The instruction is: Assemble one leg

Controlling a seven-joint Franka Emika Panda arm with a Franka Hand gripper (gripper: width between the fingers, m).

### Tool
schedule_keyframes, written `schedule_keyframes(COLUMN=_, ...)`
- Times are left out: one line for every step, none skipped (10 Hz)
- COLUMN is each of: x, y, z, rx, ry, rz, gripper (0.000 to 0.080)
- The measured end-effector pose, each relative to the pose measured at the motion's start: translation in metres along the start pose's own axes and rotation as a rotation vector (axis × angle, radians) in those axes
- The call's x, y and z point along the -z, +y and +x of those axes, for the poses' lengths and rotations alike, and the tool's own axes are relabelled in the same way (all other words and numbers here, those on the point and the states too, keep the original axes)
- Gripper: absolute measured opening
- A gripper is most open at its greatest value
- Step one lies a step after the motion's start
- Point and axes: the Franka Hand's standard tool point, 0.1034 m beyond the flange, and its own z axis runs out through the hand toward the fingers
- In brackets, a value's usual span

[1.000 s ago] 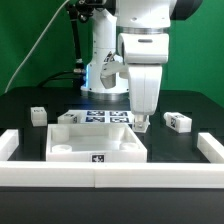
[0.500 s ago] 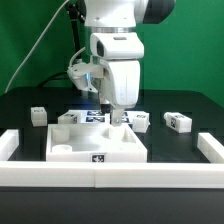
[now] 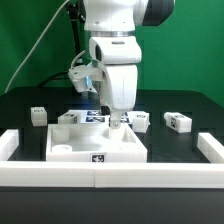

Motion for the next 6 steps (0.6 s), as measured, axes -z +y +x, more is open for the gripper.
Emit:
schedule_keyframes(x=-0.005, y=-0.017, z=-0.006, rx=-0.008, ry=0.003, rz=0.005, gripper=0.065)
schedule_keyframes(x=-0.01, y=-0.031, z=-0.011, rx=-0.022, ry=0.009, rz=0.017, gripper=0.065)
schedule_keyframes(x=-0.016, y=-0.037, z=-0.014, rx=-0.033, ry=0.015, rz=0.029, gripper=0.065)
schedule_keyframes(x=-0.025, y=-0.043, z=-0.014, rx=-0.039, ry=0.024, rz=0.046, gripper=0.065)
schedule_keyframes(x=-0.035, y=-0.045, z=-0.011, rx=-0.044, ry=0.034, rz=0.061, gripper=0.065)
schedule_keyframes(x=-0.036, y=-0.044, z=-0.01, rx=-0.044, ry=0.034, rz=0.058, gripper=0.065)
